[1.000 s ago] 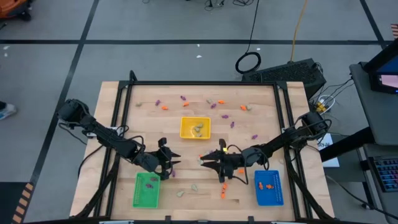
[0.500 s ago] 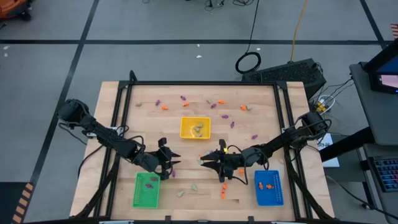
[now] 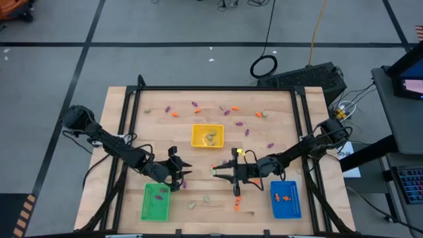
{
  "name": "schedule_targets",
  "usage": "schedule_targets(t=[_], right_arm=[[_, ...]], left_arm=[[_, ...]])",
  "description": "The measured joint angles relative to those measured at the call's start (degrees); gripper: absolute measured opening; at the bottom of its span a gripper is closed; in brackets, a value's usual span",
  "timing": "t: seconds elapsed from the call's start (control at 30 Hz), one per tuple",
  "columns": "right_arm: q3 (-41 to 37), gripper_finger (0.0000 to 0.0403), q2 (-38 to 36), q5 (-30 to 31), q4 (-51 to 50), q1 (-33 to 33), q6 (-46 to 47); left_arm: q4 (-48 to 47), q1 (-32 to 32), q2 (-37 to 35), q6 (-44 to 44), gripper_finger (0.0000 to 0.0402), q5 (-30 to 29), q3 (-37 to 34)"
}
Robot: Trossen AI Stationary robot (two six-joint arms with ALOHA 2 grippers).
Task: Sort Halloween decoration
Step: Put the white skull toy in the yellow basket
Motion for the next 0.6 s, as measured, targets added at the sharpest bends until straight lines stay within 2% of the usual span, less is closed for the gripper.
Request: schedule_targets(t=[0.37,0.5,0.6], right_arm=[[0.0,0.0083,0.0,0.0,0.0,0.0,20.2],[0.0,0.0083,0.0,0.0,0.0,0.0,24.7],[0.0,0.0083,0.0,0.0,0.0,0.0,24.5]], left_arm=[[0.0,0.0,0.0,-0.1,0.0107,0.0,0.0],[0.0,0.0,0.0,-0.1,0.0107,0.0,0.0],[0.0,0.0,0.0,-0.1,0.0107,0.0,0.0]])
